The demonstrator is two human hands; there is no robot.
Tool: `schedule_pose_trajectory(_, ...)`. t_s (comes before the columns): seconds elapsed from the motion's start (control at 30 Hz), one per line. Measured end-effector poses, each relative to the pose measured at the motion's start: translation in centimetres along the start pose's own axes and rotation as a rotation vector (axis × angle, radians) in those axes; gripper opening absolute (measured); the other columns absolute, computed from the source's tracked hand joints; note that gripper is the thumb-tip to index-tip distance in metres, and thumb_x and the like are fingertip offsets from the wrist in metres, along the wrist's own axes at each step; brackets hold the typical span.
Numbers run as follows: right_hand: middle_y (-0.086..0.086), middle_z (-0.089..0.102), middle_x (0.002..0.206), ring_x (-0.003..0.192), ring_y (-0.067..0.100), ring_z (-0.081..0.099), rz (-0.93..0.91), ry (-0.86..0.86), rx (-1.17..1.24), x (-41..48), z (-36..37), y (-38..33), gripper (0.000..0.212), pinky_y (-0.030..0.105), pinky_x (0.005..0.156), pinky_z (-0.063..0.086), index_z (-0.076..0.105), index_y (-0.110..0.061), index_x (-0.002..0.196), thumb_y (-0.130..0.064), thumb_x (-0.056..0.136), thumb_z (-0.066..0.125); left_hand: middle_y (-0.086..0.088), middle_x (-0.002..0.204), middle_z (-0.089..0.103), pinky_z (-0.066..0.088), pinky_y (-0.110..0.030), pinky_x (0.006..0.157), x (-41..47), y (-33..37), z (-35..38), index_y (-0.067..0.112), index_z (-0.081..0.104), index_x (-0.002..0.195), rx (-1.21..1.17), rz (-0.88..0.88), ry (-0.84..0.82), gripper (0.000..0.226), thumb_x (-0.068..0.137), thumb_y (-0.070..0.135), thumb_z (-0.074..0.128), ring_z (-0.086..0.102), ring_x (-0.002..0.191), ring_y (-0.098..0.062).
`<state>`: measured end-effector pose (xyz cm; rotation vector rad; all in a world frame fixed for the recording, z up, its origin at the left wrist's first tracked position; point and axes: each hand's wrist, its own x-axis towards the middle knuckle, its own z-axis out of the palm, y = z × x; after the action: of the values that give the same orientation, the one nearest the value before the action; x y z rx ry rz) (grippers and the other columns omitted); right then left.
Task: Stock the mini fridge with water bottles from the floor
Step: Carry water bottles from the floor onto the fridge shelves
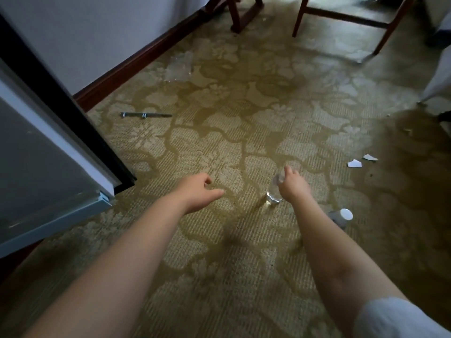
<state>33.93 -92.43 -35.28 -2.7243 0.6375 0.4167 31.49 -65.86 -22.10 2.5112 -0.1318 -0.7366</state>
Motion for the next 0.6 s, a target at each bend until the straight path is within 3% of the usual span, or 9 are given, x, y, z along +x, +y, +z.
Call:
schedule_pose_trajectory(0.07,0.013,0.05,0.133,0.1,0.029,0.058,-0.024,0.047,-0.093,-0.3,0.3,-0.2,0.043,0.033,0.061,0.047,0.028,-0.014,0.141,-0.023,0.101,0.039,-0.006,0.136,0.051,0.043,-0.041,0.103,0.0,-0.5,0.6,0.013,0.047,0.134,-0.002,-0.022,-0.03,0.057,0.088,0.044,0.058,0.05,0.122,-0.023)
schedule_pose_trajectory(0.13,0.01,0.057,0.117,0.082,0.024,0.057,-0.029,0.054,-0.13,-0.6,0.6,-0.2,0.041,0.028,0.049,0.039,0.029,-0.015,0.14,-0.024,0.101,0.039,-0.006,0.138,0.05,0.042,-0.039,0.103,-0.1,-0.9,1.1,0.012,0.046,0.136,-0.001,-0.04,-0.06,0.057,0.089,0.043,0.057,0.05,0.123,-0.023)
schedule_pose_trajectory(0.2,0.006,0.06,0.105,0.076,0.022,0.059,-0.038,0.056,-0.165,-0.9,0.8,-0.4,0.042,0.028,0.052,0.048,0.03,-0.017,0.138,-0.029,0.101,0.043,-0.006,0.139,0.049,0.042,-0.037,0.102,-0.4,-1.1,1.3,0.013,0.045,0.137,0.008,-0.056,-0.075,0.058,0.089,0.042,0.058,0.049,0.124,-0.024)
schedule_pose_trajectory(0.27,0.006,0.062,0.108,0.082,0.023,0.063,-0.069,0.039,-0.169,-1.4,0.6,-0.8,0.044,0.032,0.06,0.053,0.032,-0.019,0.136,-0.037,0.098,0.047,-0.006,0.14,0.048,0.042,-0.036,0.1,-1.0,-1.3,1.2,0.013,0.044,0.138,0.019,-0.068,-0.086,0.06,0.087,0.04,0.062,0.049,0.124,-0.024)
schedule_pose_trajectory(0.37,0.005,0.061,0.105,0.087,0.025,0.061,-0.146,0.005,-0.002,-2.6,-0.4,-2.1,0.043,0.033,0.064,0.048,0.042,-0.019,0.124,-0.047,0.093,0.052,-0.006,0.14,0.048,0.043,-0.036,0.1,-1.7,-1.9,0.7,0.014,0.043,0.137,0.019,-0.088,-0.075,0.063,0.084,0.039,0.067,0.049,0.123,-0.024)
schedule_pose_trajectory(0.47,0.003,0.061,0.098,0.086,0.022,0.059,-0.312,-0.083,0.283,-3.8,-1.8,-4.3,0.033,0.033,0.068,0.047,0.052,-0.016,0.105,-0.044,0.089,0.06,-0.005,0.142,0.045,0.042,-0.033,0.096,-2.6,-2.3,0.3,0.014,0.041,0.139,-0.007,-0.109,-0.056,0.067,0.083,0.038,0.069,0.048,0.124,-0.023)
schedule_pose_trajectory(0.6,-0.001,0.056,0.078,0.068,0.015,0.05,-0.539,-0.146,0.474,-6.9,-4.5,-8.9,0.024,0.032,0.062,0.04,0.051,-0.016,0.083,-0.036,0.087,0.065,-0.003,0.149,0.031,0.036,-0.037,0.106,-4.1,-2.5,0.0,0.013,0.036,0.142,-0.055,-0.074,0.07,0.079,0.077,0.034,0.075,0.037,0.133,-0.022)
